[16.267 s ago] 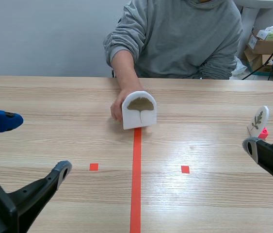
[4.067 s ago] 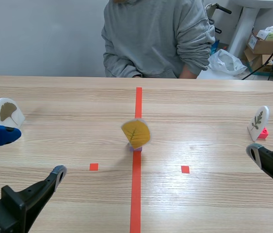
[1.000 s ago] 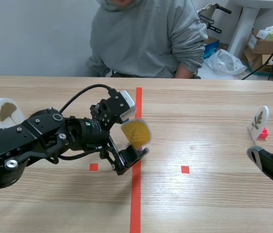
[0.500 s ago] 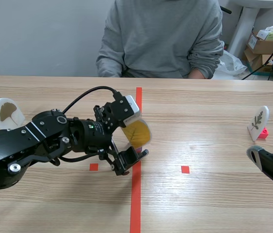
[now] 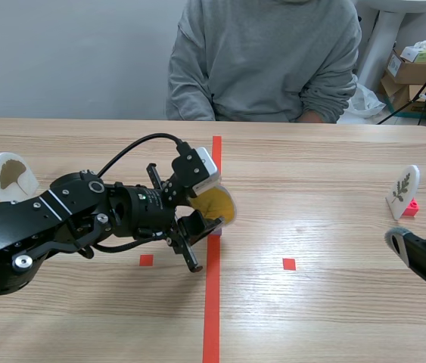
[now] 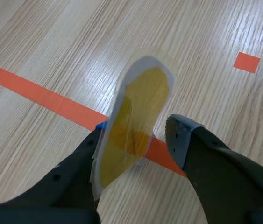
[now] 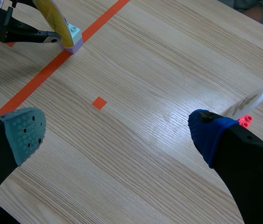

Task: Do the leaf sorting experiment

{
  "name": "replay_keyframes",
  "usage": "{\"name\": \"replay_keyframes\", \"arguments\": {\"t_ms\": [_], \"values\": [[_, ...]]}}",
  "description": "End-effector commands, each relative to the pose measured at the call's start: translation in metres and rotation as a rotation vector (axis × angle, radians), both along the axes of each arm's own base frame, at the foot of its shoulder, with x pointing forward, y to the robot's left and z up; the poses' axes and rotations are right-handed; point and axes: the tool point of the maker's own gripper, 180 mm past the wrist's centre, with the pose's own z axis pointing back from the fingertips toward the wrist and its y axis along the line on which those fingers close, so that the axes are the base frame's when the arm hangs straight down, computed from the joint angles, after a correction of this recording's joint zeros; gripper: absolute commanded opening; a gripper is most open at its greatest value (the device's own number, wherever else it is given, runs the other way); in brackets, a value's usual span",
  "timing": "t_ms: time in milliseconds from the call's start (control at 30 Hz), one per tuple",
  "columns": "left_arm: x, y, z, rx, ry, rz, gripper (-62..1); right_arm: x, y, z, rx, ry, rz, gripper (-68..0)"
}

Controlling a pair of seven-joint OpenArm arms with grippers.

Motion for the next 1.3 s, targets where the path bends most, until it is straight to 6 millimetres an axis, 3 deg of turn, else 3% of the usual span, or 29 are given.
{"name": "replay_keyframes", "arguments": {"t_ms": [0, 167, 533, 700, 1033, 1267], "values": [[0.006, -0.008, 0.015, -0.035, -0.033, -0.008, -43.4, 0.003, 0.0, 0.005, 0.008, -0.02, 0.002, -4.3], [0.005, -0.008, 0.015, -0.035, -0.031, -0.01, -52.6, 0.003, 0.0, 0.005, 0.008, -0.02, 0.002, -4.3], [0.005, -0.01, 0.018, -0.051, -0.04, -0.015, -55.6, 0.003, 0.0, 0.005, 0.008, -0.02, 0.002, -4.3], [0.003, 0.0, 0.026, -0.069, -0.038, 0.007, -56.7, 0.003, 0.0, 0.005, 0.008, -0.02, 0.002, -4.3], [-0.02, 0.072, 0.08, -0.189, -0.088, 0.24, -56.7, 0.003, 0.0, 0.005, 0.008, -0.02, 0.002, -4.3], [-0.023, 0.154, 0.07, -0.195, -0.07, 0.536, -56.7, 0.003, 0.0, 0.005, 0.009, -0.02, 0.002, -4.3]]}}
